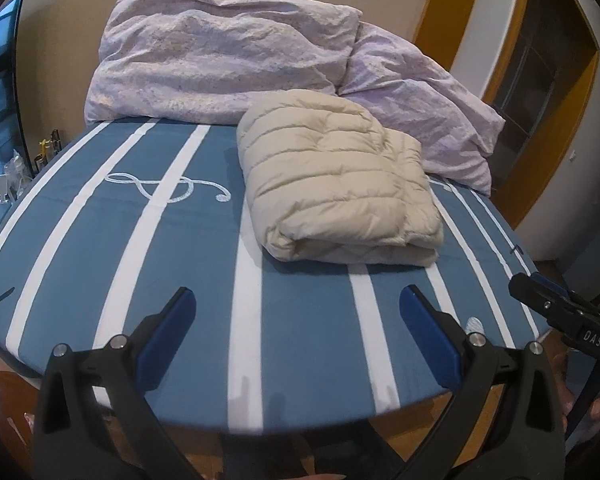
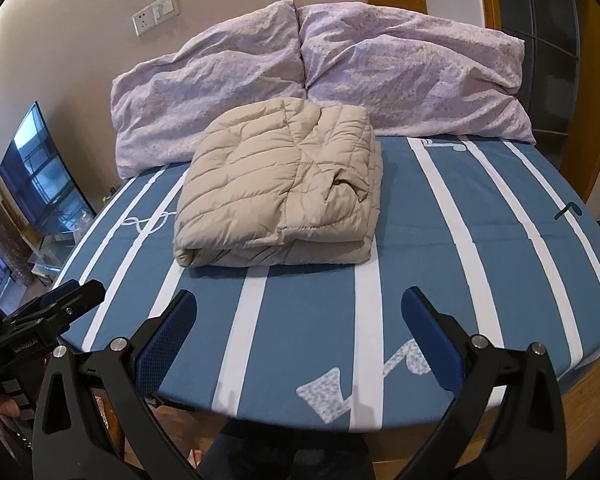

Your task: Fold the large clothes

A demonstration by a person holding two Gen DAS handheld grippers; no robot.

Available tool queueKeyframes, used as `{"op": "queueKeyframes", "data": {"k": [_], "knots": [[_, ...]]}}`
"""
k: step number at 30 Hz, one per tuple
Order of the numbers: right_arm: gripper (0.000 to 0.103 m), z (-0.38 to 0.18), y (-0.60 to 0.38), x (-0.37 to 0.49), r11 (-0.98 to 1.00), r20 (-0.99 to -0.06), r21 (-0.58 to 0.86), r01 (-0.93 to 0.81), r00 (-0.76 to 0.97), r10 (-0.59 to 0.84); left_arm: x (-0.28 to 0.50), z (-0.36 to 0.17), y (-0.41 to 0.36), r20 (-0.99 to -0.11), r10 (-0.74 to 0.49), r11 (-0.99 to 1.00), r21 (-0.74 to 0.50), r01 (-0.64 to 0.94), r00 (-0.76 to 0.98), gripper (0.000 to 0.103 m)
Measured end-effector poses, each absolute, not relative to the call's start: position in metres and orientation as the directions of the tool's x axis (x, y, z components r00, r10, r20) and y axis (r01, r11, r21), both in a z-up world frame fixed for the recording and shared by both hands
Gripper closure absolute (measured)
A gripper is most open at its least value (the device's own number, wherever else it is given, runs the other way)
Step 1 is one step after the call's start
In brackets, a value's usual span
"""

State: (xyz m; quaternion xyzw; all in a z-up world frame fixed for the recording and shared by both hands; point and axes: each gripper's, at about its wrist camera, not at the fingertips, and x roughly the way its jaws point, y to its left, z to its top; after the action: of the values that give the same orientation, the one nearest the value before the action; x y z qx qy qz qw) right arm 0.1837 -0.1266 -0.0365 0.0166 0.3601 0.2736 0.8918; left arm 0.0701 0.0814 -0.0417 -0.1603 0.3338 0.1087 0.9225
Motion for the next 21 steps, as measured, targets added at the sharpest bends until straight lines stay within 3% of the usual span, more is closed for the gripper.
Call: {"op": "queueKeyframes", "data": {"k": [21], "knots": [[0.001, -0.031, -0.139, 0.162, 0.814, -0.611, 0.285, -0.506, 0.558, 0.561, 0.058, -0.037, 0.056, -0.663, 0.024, 0.932, -0.256, -0.256, 0.749, 0.002]]}}
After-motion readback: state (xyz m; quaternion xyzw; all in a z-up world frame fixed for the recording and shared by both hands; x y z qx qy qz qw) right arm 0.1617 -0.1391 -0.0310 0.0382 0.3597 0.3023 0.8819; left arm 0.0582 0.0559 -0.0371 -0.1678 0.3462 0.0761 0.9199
